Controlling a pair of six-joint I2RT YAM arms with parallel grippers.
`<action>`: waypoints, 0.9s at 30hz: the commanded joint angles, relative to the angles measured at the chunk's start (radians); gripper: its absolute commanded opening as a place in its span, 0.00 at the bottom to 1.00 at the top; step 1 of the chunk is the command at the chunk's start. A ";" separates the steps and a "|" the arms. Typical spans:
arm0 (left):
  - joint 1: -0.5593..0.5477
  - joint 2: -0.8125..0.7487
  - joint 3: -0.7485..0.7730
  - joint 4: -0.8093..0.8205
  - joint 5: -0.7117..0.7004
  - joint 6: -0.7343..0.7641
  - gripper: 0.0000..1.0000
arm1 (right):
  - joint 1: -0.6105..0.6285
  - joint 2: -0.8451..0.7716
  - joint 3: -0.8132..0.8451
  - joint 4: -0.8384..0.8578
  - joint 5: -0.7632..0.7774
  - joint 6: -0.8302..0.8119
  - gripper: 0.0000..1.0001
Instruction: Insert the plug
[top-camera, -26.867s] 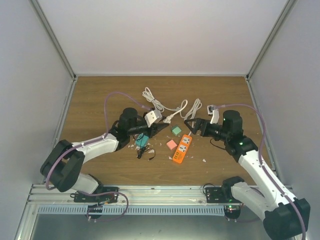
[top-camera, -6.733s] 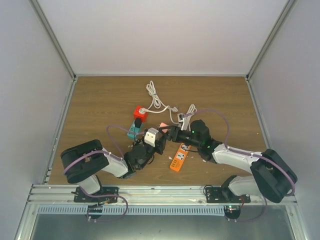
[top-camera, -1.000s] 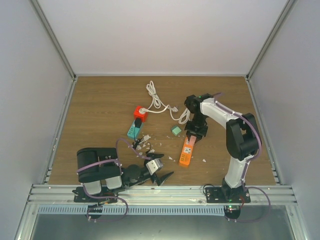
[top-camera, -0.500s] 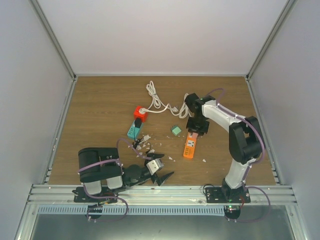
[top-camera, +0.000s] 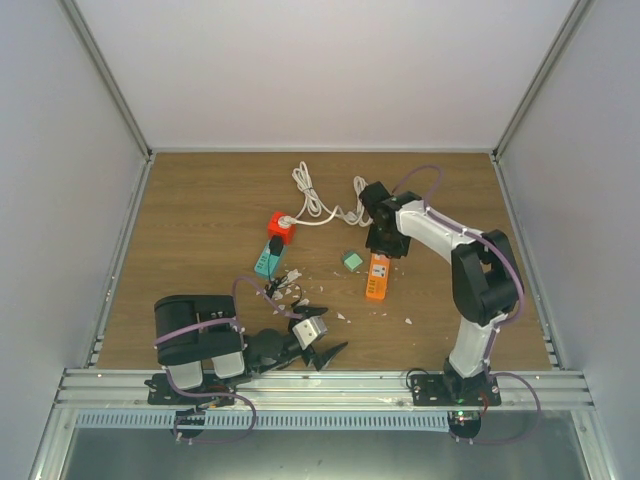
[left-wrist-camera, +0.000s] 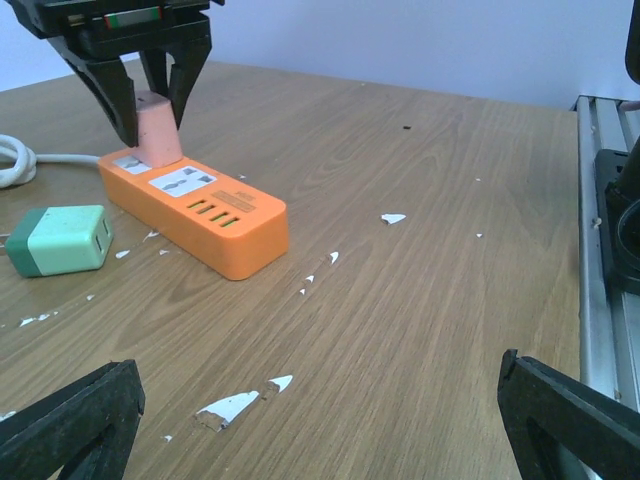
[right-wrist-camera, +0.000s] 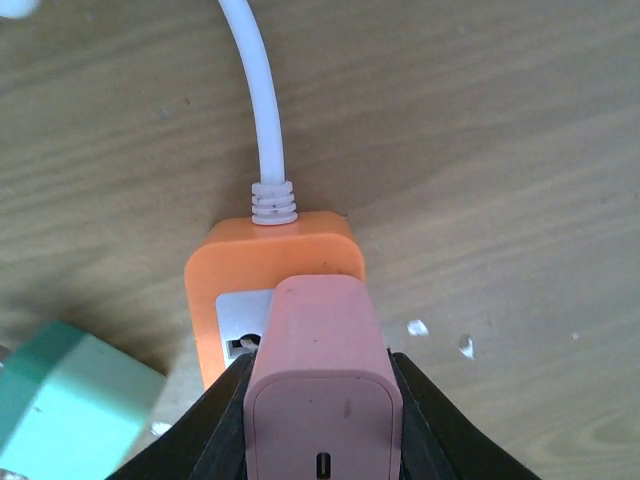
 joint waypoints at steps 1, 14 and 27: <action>-0.007 -0.024 -0.008 0.039 -0.038 0.021 0.99 | -0.003 0.090 -0.006 0.169 0.036 0.022 0.00; -0.007 -0.018 -0.007 0.044 -0.032 0.017 0.99 | -0.002 0.101 -0.179 0.223 -0.059 0.021 0.00; -0.007 -0.011 -0.003 0.040 -0.039 0.020 0.99 | -0.003 0.170 0.018 0.082 -0.122 -0.127 0.16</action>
